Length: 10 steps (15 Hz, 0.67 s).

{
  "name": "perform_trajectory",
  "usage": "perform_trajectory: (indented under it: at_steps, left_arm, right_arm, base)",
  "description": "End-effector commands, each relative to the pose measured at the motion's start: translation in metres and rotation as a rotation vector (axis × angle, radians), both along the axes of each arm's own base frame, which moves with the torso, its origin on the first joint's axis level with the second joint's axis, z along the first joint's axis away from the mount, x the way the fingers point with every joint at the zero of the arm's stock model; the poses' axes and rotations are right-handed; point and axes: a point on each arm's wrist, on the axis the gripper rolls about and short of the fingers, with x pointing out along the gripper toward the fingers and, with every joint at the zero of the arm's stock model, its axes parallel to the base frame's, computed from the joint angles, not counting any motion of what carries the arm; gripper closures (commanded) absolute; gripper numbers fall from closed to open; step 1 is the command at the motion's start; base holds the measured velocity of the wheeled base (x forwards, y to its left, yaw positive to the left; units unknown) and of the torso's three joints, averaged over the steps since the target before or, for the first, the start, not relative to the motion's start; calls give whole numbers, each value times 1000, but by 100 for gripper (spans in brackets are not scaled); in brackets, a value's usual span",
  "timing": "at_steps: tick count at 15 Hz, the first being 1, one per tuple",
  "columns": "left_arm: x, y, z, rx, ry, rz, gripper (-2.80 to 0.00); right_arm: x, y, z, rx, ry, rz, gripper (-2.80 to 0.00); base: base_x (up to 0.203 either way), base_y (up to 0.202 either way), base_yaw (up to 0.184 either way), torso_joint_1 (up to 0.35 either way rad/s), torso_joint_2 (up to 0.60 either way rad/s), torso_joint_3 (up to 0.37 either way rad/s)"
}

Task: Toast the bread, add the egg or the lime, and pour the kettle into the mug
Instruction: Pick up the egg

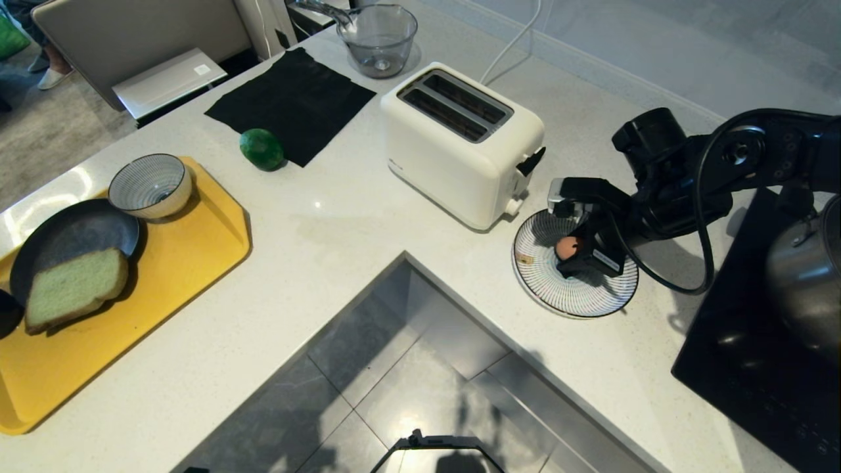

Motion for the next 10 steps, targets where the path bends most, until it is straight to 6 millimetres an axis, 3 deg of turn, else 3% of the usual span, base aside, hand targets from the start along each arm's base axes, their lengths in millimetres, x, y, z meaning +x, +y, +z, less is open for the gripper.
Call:
perform_trajectory:
  at_steps: [1, 6, 10]
  left_arm:
    - [1, 0, -4, 0, 14, 0, 0]
    - [1, 0, -4, 0, 14, 0, 0]
    - [1, 0, -4, 0, 14, 0, 0]
  right_arm:
    - [-4, -1, 5, 11, -7, -5, 0]
    - [-23, -9, 35, 75, -61, -58, 0]
    - [-38, -13, 48, 84, -86, -59, 0]
  base:
    - [0, 0, 0, 0, 0, 0]
    - [0, 0, 0, 0, 0, 0]
    - [0, 0, 0, 0, 0, 0]
